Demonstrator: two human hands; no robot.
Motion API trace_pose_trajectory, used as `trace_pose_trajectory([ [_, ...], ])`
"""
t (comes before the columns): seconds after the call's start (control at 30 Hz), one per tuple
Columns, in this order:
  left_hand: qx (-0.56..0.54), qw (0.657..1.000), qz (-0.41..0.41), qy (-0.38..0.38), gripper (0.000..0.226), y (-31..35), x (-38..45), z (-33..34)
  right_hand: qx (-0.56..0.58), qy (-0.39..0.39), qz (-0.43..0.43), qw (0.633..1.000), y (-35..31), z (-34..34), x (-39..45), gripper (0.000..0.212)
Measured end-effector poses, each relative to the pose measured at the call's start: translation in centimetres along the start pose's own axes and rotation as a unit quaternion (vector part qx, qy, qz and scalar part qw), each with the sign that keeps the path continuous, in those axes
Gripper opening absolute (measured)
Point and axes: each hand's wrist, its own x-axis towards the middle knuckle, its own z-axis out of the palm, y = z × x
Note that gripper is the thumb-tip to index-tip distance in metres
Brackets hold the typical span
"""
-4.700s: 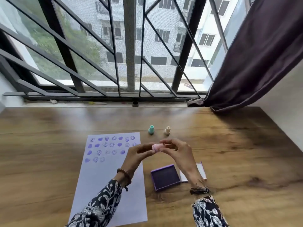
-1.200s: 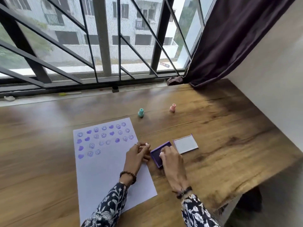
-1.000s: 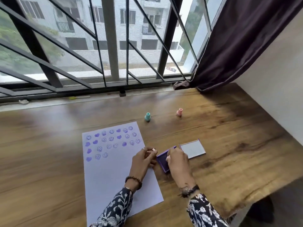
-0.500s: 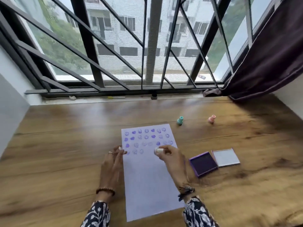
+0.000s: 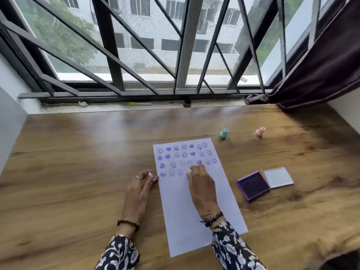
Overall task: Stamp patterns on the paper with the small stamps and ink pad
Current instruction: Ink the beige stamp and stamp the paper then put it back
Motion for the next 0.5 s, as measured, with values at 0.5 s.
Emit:
trace_pose_trajectory([
  [0.5,-0.037,0.999,-0.015,-0.003,0.015,0.3,-0.3,-0.3,0.126,-0.225,0.065,0.964,1.5,-3.6,6.4,0.007],
])
